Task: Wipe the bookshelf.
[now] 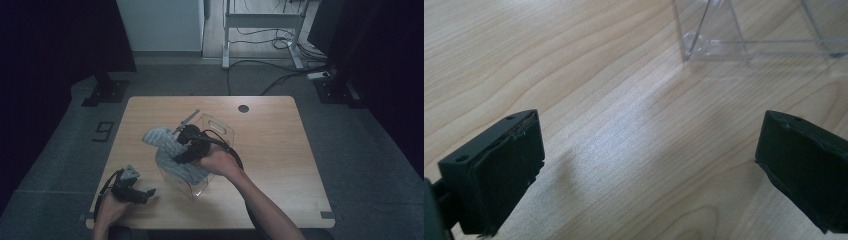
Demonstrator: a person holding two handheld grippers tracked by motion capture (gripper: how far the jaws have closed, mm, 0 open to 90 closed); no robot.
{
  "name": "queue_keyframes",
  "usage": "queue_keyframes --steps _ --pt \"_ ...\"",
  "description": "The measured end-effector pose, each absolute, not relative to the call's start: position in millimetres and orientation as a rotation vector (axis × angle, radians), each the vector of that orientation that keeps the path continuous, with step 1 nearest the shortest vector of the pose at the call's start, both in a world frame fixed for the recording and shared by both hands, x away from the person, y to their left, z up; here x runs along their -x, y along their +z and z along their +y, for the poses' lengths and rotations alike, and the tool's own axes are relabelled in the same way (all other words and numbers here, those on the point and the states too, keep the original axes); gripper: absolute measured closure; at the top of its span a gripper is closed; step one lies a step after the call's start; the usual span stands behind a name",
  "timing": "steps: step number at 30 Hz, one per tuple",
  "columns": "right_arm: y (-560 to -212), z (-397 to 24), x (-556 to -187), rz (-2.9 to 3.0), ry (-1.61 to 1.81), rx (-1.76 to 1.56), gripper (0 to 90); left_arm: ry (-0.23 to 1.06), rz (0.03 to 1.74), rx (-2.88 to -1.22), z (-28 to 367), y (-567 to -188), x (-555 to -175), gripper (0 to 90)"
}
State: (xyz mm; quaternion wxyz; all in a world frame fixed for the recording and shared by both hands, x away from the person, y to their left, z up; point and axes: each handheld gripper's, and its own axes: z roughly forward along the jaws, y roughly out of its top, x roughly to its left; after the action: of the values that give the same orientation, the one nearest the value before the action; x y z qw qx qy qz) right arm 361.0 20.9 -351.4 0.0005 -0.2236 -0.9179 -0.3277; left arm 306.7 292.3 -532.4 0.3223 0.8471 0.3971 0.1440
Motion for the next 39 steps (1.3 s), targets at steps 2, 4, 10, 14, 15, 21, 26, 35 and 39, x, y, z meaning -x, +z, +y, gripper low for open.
queue_keyframes --steps 2,4,10,14,15,21,26,35,39 --pt "-352.2 31.2 -362.4 -2.885 -1.017 0.691 63.0 0.379 1.046 -2.224 293.8 -533.5 -307.0 0.0" --pt "-354.2 42.6 -364.3 -2.879 -1.012 0.686 63.0 0.372 1.054 -2.225 296.8 -535.4 -307.6 0.0" --pt "-362.4 66.4 -367.1 -2.894 -0.976 0.669 62.1 0.361 1.070 -2.248 302.3 -540.8 -308.4 0.0" --pt "-373.7 83.5 -368.4 -2.919 -0.920 0.658 61.7 0.349 1.069 -2.268 302.4 -542.9 -308.9 0.0" --pt "-376.2 86.5 -368.4 -2.929 -0.902 0.658 61.7 0.349 1.069 -2.272 301.7 -543.4 -308.8 0.0" --pt "-386.0 97.7 -368.0 -2.976 -0.855 0.671 61.9 0.354 1.059 -2.280 300.3 -543.7 -308.8 0.0" --pt "-383.7 94.1 -364.9 -2.995 -0.861 0.652 61.6 0.361 1.072 -2.269 300.8 -544.3 -308.9 0.0" --pt "-382.8 78.6 -357.3 -2.985 -0.868 0.636 60.5 0.396 1.091 -2.218 302.8 -547.7 -307.4 0.0" --pt "-382.8 71.1 -352.7 -2.986 -0.869 0.631 60.2 0.401 1.080 -2.209 304.2 -548.7 -306.5 0.0"
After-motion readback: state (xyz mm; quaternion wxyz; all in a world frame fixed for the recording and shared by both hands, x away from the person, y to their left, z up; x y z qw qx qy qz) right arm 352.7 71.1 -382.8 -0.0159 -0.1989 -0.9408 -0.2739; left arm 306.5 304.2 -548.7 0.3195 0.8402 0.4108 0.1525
